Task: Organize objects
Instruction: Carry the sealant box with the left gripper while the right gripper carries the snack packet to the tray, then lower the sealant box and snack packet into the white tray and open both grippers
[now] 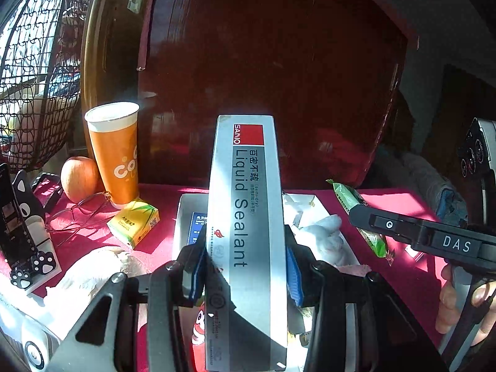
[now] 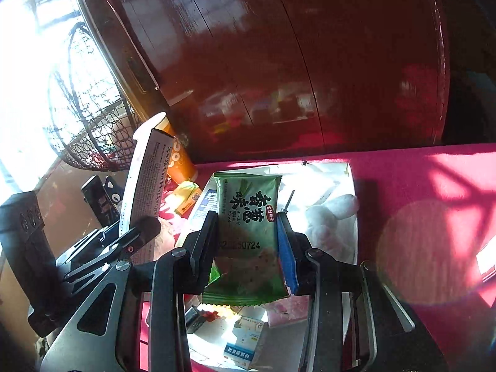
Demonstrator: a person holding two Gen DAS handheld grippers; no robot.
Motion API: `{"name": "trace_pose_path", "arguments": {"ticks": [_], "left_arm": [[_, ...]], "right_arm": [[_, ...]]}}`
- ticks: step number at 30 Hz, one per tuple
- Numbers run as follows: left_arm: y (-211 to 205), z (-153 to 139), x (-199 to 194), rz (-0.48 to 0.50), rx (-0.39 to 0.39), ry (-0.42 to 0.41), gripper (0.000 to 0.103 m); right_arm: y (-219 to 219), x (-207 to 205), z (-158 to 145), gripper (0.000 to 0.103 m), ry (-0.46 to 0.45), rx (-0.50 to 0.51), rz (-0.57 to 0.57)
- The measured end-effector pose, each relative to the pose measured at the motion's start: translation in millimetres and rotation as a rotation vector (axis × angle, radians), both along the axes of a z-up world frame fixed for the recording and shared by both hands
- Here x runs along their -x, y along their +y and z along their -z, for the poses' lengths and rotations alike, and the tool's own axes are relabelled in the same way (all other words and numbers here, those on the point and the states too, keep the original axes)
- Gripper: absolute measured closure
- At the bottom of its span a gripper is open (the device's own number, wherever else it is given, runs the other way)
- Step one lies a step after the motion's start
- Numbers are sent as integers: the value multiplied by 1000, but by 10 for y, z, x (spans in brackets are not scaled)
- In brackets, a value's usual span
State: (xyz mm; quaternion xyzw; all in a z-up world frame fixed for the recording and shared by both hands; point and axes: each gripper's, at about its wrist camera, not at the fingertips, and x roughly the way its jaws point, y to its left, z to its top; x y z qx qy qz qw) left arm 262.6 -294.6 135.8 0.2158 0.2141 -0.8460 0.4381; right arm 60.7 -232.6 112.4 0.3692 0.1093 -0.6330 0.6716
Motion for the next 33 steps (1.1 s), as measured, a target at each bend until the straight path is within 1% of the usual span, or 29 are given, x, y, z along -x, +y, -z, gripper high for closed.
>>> {"name": "trace_pose_path", "arguments": {"ticks": [4,9,14,16,17,18,19,20,21,22,26,30,33], "left_arm": [[-35,31,92,14,-6,-20,61],[-125,139,178,14,-35,-49,60],[-140,192,226,11,-46,-63,60],[-149,198,246,22,-53,-70,59],[-156,207,265,29,-61,-79,51],[-154,214,281,33,-64,-88,30],[-144,217,293,34,-57,-95,18],[-124,216,298,32,-42,-99,3],[-107,212,297,24,-27,-104,0],[-92,203,292,15,-16,-106,0],[-44,176,299,8,-12,-93,0],[57,142,397,31,6,-114,0],[137,101,460,55,16,-106,0]], "right_arm": [[-135,16,62,66,5,-20,27],[-283,36,142,66,8,-45,53],[-446,94,242,66,-13,-77,82],[-537,108,279,65,-15,-89,76],[-570,109,297,60,-14,-98,71],[-588,113,312,54,-20,-102,67],[-594,117,330,38,-26,-101,67],[-577,129,334,21,-29,-96,72],[-552,146,336,17,-29,-90,81],[-517,175,333,16,-33,-84,93],[-359,353,294,15,-65,-58,143],[-174,509,212,15,-87,-26,183],[-6,620,150,15,-98,2,205]]}}
